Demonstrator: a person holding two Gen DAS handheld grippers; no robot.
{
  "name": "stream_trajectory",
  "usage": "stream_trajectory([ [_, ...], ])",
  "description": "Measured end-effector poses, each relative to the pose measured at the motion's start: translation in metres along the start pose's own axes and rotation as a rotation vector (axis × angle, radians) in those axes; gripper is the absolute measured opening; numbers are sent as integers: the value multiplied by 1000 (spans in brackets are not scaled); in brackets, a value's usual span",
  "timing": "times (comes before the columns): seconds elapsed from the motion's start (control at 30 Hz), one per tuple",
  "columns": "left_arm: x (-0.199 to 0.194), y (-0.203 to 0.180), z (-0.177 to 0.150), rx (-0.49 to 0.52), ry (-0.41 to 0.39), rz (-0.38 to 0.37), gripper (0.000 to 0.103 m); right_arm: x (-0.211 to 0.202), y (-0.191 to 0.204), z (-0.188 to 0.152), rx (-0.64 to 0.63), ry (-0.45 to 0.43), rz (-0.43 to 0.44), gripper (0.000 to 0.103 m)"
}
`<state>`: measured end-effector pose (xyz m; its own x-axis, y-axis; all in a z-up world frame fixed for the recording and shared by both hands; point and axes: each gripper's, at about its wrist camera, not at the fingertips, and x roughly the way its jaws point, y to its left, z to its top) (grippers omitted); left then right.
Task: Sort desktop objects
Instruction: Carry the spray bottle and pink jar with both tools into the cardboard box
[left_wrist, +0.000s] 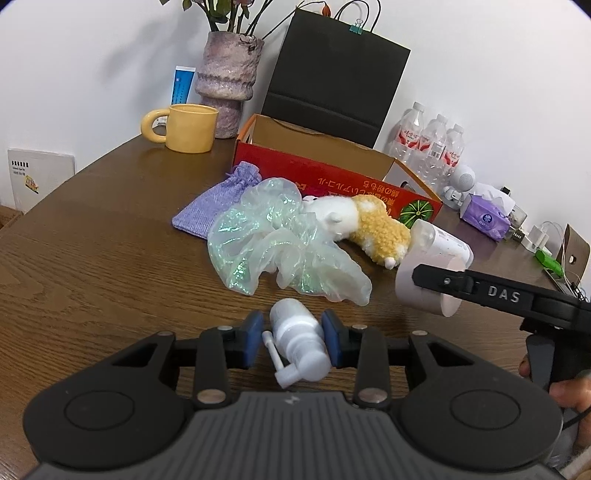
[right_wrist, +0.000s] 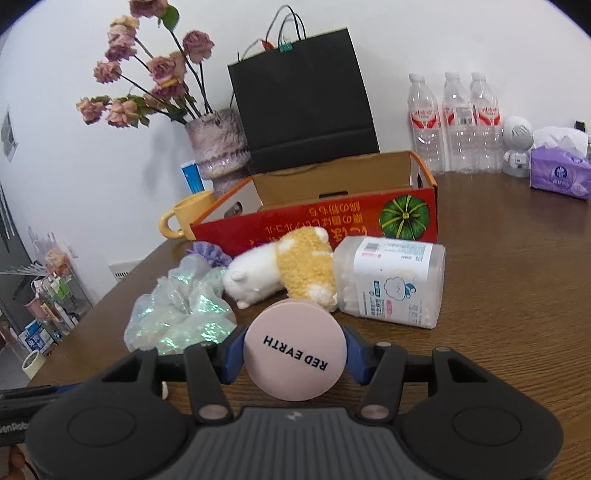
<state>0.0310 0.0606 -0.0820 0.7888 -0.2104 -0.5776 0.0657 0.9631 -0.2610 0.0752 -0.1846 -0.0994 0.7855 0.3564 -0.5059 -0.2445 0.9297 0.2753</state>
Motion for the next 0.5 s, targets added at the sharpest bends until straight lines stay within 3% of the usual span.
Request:
stream_trajectory([
  [0.5,-11,-13,8,36,-47,-14,34,-23,-5,0,2,-8,-3,54],
])
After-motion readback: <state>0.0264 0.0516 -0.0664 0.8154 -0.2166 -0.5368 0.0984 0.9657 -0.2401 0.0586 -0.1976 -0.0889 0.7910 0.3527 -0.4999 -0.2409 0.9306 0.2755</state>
